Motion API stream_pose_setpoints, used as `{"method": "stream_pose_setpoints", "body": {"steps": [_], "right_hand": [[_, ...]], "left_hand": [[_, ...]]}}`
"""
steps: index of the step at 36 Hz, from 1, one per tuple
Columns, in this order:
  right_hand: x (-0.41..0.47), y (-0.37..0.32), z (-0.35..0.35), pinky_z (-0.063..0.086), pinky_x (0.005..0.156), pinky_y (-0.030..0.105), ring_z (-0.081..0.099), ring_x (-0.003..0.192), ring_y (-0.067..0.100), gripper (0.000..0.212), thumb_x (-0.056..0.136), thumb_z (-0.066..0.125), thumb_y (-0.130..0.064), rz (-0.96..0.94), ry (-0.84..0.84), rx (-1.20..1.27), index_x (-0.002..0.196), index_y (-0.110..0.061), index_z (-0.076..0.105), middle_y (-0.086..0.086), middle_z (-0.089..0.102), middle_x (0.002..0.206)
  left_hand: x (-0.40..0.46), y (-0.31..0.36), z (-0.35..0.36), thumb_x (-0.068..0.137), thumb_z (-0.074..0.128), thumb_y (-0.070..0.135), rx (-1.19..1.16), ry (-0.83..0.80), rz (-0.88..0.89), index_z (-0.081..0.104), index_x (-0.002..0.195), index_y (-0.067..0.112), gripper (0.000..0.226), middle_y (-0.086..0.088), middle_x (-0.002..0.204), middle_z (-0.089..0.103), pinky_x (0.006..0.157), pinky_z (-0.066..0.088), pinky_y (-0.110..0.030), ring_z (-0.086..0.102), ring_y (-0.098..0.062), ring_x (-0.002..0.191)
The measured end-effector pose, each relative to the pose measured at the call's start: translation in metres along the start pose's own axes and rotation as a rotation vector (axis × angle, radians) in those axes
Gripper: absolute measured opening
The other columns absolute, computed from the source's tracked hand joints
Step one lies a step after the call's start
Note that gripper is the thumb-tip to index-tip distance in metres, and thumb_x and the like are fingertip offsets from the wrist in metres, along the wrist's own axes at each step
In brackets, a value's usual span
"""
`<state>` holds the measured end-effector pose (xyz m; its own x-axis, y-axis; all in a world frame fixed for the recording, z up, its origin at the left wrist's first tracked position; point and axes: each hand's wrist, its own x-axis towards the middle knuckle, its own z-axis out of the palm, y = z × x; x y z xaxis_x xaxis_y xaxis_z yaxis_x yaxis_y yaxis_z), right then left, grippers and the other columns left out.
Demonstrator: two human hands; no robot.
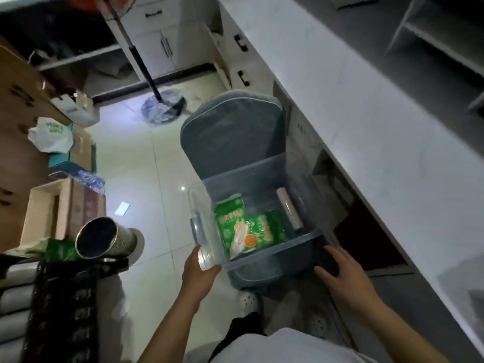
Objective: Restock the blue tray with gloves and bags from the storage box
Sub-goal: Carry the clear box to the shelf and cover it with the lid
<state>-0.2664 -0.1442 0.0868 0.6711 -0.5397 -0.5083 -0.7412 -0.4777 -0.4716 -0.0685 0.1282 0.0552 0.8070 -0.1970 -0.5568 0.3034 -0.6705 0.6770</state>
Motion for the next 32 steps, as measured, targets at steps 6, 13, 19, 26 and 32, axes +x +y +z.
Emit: {"method": "stream_pose_setpoints", "body": {"steps": [6, 13, 19, 26, 32], "right_hand": [[0.007, -0.011, 0.050, 0.034, 0.113, 0.043, 0.027, 0.145, 0.026, 0.071, 0.091, 0.054, -0.054, 0.082, -0.143, -0.245, 0.152, -0.027, 0.029, 0.003, 0.022, 0.162], [-0.011, -0.024, 0.090, 0.032, 0.111, 0.027, 0.037, 0.140, 0.021, 0.067, 0.089, 0.061, -0.045, 0.096, -0.273, -0.235, 0.148, -0.023, 0.037, 0.003, 0.031, 0.157], [-0.024, -0.025, 0.084, 0.036, 0.107, 0.027, 0.045, 0.132, 0.020, 0.060, 0.091, 0.061, -0.039, 0.196, -0.256, -0.143, 0.146, -0.023, 0.041, 0.001, 0.042, 0.150], [-0.015, -0.030, 0.070, 0.036, 0.102, 0.024, 0.050, 0.128, 0.021, 0.056, 0.091, 0.065, -0.026, 0.314, -0.163, -0.033, 0.142, -0.015, 0.046, 0.007, 0.053, 0.143], [0.021, -0.044, 0.052, 0.036, 0.096, 0.024, 0.049, 0.129, 0.025, 0.055, 0.090, 0.065, -0.025, 0.305, -0.120, 0.014, 0.141, -0.015, 0.047, 0.010, 0.049, 0.144]], "left_hand": [[0.079, -0.043, -0.023, 0.081, 0.078, 0.024, -0.173, -0.068, -0.300, 0.020, 0.153, 0.023, 0.094, -0.013, 0.149, 0.038, 0.095, 0.046, -0.037, 0.049, -0.030, 0.121], [0.160, -0.054, -0.022, 0.082, 0.076, 0.035, -0.332, -0.152, -0.482, 0.013, 0.155, 0.025, 0.097, -0.012, 0.158, 0.028, 0.109, 0.031, -0.045, 0.035, -0.032, 0.139], [0.199, -0.040, -0.006, 0.076, 0.080, 0.020, -0.387, 0.009, -0.417, 0.035, 0.146, 0.016, 0.083, -0.015, 0.138, 0.052, 0.098, 0.045, -0.044, 0.057, -0.033, 0.115], [0.199, -0.019, 0.015, 0.082, 0.064, 0.006, -0.061, 0.200, -0.248, 0.054, 0.120, 0.012, 0.040, -0.016, 0.118, 0.053, 0.073, 0.052, -0.039, 0.054, -0.031, 0.081], [0.199, -0.023, 0.013, 0.083, 0.053, 0.001, -0.048, 0.215, -0.168, 0.054, 0.104, 0.024, 0.031, -0.009, 0.095, 0.064, 0.073, 0.054, -0.040, 0.060, -0.032, 0.080]]}}
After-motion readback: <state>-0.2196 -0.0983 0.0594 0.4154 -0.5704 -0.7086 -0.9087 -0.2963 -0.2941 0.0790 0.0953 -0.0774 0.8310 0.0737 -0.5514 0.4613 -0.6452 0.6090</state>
